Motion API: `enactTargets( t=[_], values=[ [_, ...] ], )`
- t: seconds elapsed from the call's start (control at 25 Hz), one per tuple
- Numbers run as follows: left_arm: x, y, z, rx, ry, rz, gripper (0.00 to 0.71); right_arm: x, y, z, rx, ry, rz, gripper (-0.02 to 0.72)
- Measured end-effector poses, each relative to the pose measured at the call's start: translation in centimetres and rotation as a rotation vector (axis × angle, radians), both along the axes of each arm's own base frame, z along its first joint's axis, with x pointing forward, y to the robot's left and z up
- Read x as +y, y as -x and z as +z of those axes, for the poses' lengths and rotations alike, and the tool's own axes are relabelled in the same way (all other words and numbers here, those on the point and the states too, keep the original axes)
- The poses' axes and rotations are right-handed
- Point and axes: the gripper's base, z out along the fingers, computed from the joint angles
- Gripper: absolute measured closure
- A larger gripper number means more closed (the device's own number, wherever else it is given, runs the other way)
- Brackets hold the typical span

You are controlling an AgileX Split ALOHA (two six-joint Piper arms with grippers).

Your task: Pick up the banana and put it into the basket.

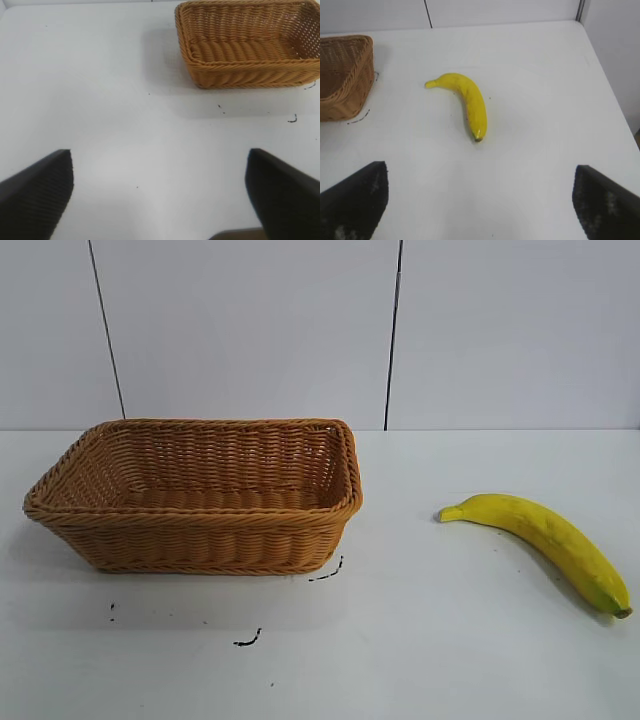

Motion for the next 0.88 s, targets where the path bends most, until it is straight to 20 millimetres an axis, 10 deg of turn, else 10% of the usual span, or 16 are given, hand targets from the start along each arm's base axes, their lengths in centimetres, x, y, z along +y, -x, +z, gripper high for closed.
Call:
enactTargets(
  t=[0.48, 0.88],
  values=[
    [0.0, 0.0, 0.0, -0.001, 0.000, 0.000, 0.017, 0.2, -12.0, 3.9, 0.376, -0.015, 0.005, 0.013],
    [0.0, 0.0, 0.0, -0.001, 0.000, 0.000, 0.017, 0.3, -23.4, 1.6, 0.662, 0.055, 0.094, 0.013]
  ],
)
